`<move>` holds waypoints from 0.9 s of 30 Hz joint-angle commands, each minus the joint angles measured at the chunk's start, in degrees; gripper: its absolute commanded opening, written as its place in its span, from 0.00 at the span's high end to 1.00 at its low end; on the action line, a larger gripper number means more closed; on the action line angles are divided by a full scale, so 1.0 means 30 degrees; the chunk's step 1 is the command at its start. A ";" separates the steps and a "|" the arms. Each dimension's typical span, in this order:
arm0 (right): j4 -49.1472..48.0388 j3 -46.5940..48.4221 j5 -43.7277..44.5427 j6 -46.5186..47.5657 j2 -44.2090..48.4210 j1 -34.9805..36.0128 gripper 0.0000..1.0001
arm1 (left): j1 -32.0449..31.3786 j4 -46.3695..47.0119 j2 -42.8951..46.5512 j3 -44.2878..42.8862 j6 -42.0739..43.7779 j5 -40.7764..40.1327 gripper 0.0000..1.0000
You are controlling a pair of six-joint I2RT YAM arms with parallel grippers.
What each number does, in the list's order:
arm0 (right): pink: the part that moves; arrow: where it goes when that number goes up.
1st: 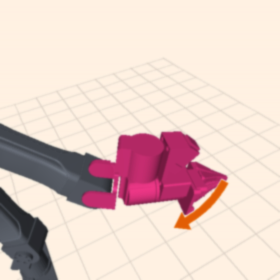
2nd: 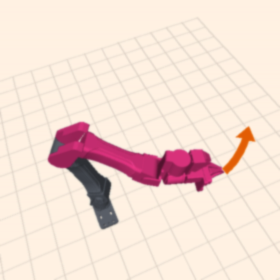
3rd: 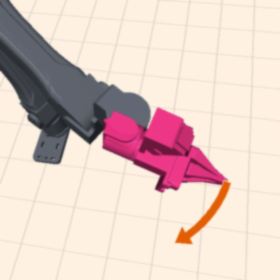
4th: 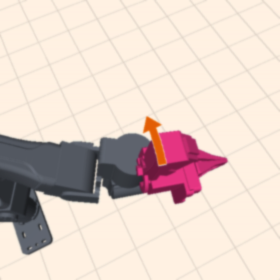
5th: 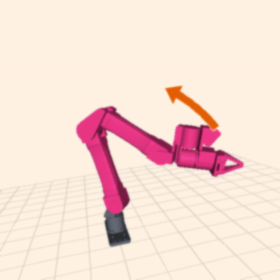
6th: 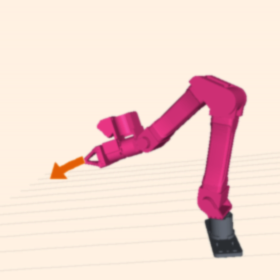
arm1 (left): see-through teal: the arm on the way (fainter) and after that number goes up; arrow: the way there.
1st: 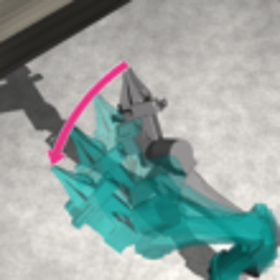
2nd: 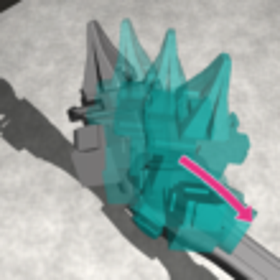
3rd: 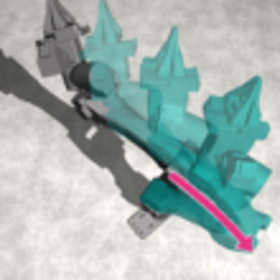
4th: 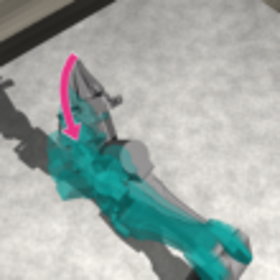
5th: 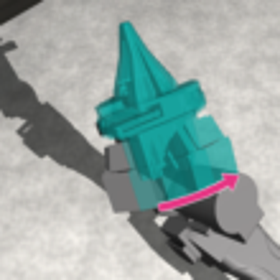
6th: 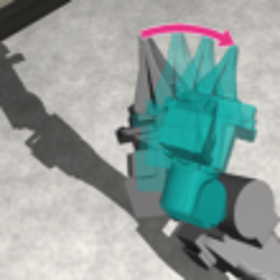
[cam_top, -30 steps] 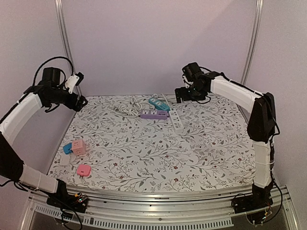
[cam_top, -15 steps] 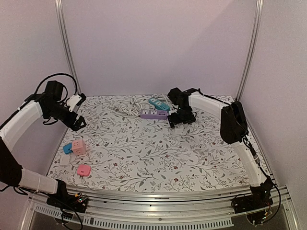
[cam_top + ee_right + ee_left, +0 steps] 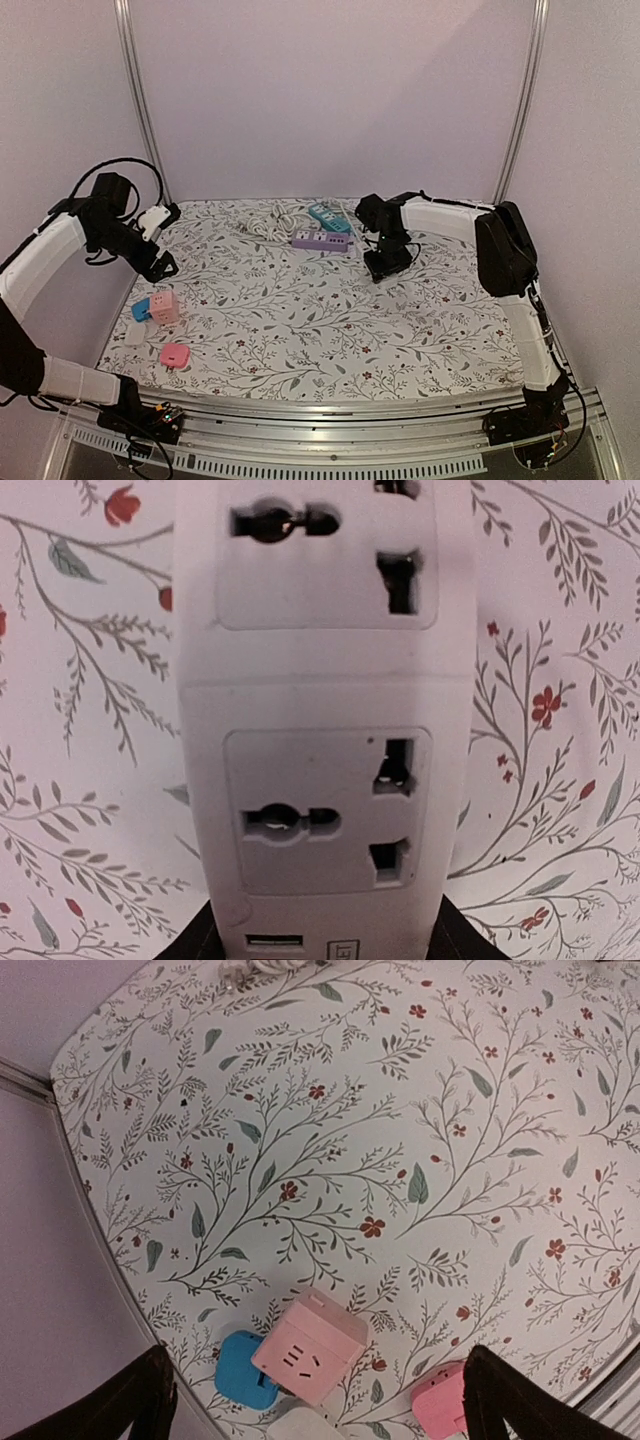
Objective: Insert the plug
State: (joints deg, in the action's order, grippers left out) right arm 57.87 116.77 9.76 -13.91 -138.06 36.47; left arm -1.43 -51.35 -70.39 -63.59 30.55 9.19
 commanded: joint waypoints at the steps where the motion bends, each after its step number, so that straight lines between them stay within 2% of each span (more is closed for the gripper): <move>1: 0.0666 -0.3877 -0.1541 0.2457 0.3048 0.0339 0.80 | 0.0071 -0.2921 0.0700 0.0936 0.3222 0.1423 0.00; 3: 0.0738 -0.5458 -0.2394 0.4508 0.4218 0.0800 0.83 | 0.0074 -0.3947 0.0589 0.1220 0.4608 0.1594 0.00; 7: 0.0868 -0.8238 -0.3947 0.8492 0.5840 0.2511 0.83 | 0.0067 -0.4477 0.0254 0.1747 0.6824 0.0583 0.00; 11: 0.1226 -0.9337 -0.3357 1.0320 0.6235 0.3683 0.86 | 0.0093 -0.4139 -0.0447 0.1803 0.8184 -0.0995 0.01; 15: 0.2134 -0.9562 -0.3968 1.1850 0.5974 0.4476 0.92 | 0.0096 -0.3373 -0.0939 0.1965 0.9348 -0.1718 0.00; 20: 0.1515 -1.1037 -0.4183 1.5910 0.6782 0.6019 0.92 | 0.0154 -0.2603 -0.1001 0.2717 1.0895 -0.1745 0.00; 23: 0.0733 -1.1590 -0.4687 1.7994 0.7788 0.6153 0.91 | 0.0439 -0.2461 -0.1014 0.2965 1.1591 -0.1116 0.00; 25: 0.0003 -1.2046 -0.4535 1.9248 0.8352 0.6146 0.90 | 0.0798 -0.2446 -0.1036 0.3002 1.1949 -0.0575 0.00; 27: -0.0661 -1.2240 -0.4031 2.0429 0.8432 0.6127 0.84 | 0.1065 -0.2307 -0.1056 0.3033 1.2146 -0.0231 0.00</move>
State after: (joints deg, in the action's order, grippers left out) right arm 58.46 81.82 -2.09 35.66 -115.18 54.41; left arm -0.25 -59.92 -73.17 -55.18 63.40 5.69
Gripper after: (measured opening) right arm 0.501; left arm 0.995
